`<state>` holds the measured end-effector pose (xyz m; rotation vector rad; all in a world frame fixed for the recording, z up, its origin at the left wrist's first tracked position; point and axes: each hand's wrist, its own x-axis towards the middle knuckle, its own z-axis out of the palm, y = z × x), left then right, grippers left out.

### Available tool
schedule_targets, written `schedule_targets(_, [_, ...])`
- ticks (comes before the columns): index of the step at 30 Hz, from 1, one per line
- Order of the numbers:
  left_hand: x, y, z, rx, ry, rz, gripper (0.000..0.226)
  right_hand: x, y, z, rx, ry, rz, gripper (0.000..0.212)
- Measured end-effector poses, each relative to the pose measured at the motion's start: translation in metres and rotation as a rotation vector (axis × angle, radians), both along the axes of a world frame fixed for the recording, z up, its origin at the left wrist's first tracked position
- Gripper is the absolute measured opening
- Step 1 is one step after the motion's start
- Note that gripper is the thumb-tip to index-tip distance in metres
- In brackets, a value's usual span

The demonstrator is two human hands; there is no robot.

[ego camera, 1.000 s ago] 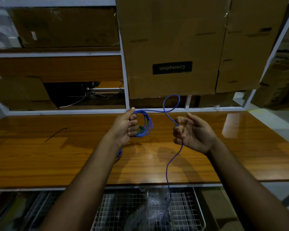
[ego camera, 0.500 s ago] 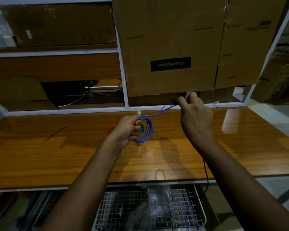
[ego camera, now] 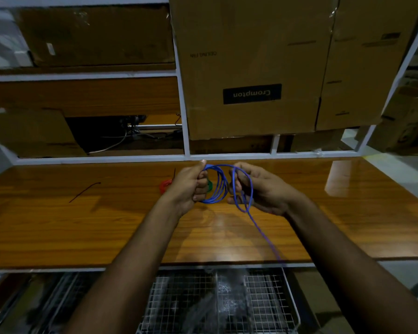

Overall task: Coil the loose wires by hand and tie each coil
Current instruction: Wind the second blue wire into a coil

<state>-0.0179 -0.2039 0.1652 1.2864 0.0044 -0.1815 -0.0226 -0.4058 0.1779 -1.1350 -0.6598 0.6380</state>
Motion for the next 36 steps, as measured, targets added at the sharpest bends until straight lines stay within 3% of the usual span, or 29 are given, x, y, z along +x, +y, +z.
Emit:
schedule_targets(2, [0.001, -0.002, -0.001, -0.04, 0.017, 0.044, 0.044, -0.003, 0.009, -0.003, 0.112, 0.122, -0.064, 0.013])
schedule_targets(6, [0.003, -0.005, -0.007, -0.06, 0.035, 0.134, 0.044, -0.009, 0.015, 0.001, 0.144, 0.278, -0.229, 0.015])
schedule_targets(12, [0.007, -0.013, -0.003, -0.037, 0.01, 0.236, 0.043, -0.023, 0.025, -0.012, 0.045, 0.191, 0.0, 0.013])
schedule_targets(16, [0.009, -0.009, -0.008, -0.016, 0.033, 0.25, 0.042, -0.029, 0.029, 0.003, 0.057, 0.09, -0.283, 0.02])
schedule_targets(22, [-0.002, 0.002, -0.005, -0.05, 0.051, 0.187, 0.042, -0.003, -0.011, 0.022, 0.05, 0.0, -0.941, 0.013])
schedule_targets(24, [-0.003, 0.003, -0.001, -0.111, 0.063, 0.145, 0.044, 0.01, -0.025, 0.015, -0.15, -0.118, -1.195, 0.012])
schedule_targets(27, [-0.004, 0.004, 0.006, -0.234, 0.085, 0.075, 0.046, 0.016, -0.031, 0.004, -0.714, -0.366, -1.382, 0.012])
schedule_targets(30, [-0.004, 0.003, 0.011, -0.286, 0.078, 0.052, 0.046, 0.003, -0.023, -0.006, -1.299, -0.549, -1.173, 0.013])
schedule_targets(32, [-0.003, 0.002, 0.014, -0.286, 0.061, 0.053, 0.046, -0.012, -0.01, -0.012, -1.558, -0.718, -0.993, 0.012])
schedule_targets(36, [-0.002, -0.001, 0.015, -0.286, 0.052, 0.084, 0.045, -0.037, 0.013, -0.002, -1.601, -0.94, -0.674, 0.012])
